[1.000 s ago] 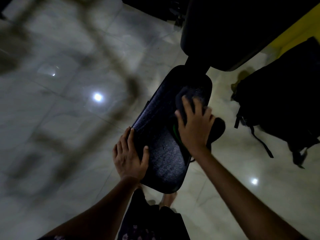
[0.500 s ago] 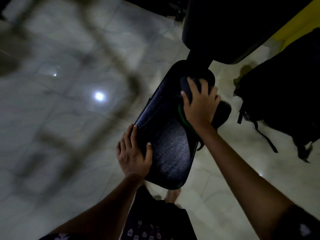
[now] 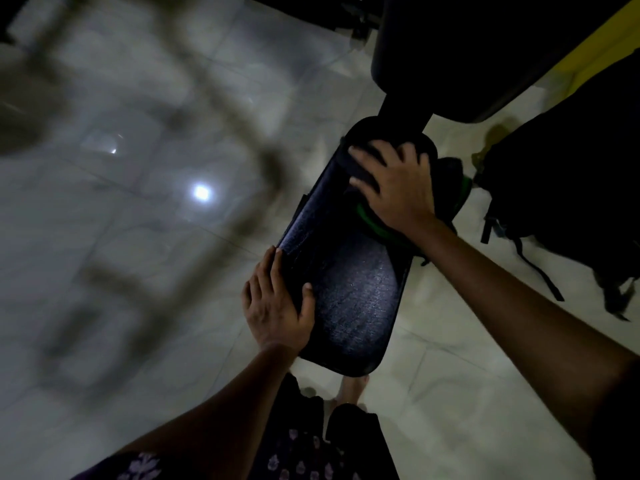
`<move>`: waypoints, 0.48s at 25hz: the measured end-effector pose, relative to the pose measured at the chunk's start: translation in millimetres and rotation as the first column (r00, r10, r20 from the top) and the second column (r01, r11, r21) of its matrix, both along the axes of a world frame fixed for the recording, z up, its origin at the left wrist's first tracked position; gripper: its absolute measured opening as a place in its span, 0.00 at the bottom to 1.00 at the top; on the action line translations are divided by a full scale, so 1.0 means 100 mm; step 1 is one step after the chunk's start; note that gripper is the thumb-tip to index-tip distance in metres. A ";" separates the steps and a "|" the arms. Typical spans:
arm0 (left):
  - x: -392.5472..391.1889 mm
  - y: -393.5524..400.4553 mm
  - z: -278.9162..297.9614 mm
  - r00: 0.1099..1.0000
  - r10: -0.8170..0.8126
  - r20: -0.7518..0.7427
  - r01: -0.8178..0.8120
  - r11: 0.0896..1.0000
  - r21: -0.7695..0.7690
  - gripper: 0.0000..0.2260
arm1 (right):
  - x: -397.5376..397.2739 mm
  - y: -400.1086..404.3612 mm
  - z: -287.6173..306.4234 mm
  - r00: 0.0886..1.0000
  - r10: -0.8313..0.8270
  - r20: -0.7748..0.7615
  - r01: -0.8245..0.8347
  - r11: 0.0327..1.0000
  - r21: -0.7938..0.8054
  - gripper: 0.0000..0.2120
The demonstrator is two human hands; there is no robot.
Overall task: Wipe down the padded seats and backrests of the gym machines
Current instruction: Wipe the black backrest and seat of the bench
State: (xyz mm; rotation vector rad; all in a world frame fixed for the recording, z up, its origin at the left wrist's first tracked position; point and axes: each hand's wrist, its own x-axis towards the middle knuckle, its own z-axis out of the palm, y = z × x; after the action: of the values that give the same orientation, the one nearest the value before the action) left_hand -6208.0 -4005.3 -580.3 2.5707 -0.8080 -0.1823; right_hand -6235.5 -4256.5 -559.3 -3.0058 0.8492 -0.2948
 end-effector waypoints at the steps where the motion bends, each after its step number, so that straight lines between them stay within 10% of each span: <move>1: 0.00 0.00 -0.01 1.000 0.002 -0.010 -0.002 1.000 0.000 0.29 | 0.07 0.04 -0.01 0.995 -0.103 0.000 0.103 0.994 0.025 0.22; 9: 0.01 0.02 -0.02 0.999 -0.002 -0.051 0.003 1.000 0.016 0.28 | -0.61 1.12 -0.05 0.955 0.293 -0.053 -0.291 0.956 0.041 0.23; 12: -0.03 0.00 0.03 0.994 -0.006 -0.106 0.004 1.000 -0.012 0.27 | -0.83 0.90 -0.04 0.981 0.182 -0.061 -0.181 0.983 0.019 0.22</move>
State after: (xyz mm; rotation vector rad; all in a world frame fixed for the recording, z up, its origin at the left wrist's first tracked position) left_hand -6210.6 -4005.6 -577.7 2.5245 -0.7737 -0.3125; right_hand -6318.4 -4166.9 -563.6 -3.0659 0.5715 -0.1931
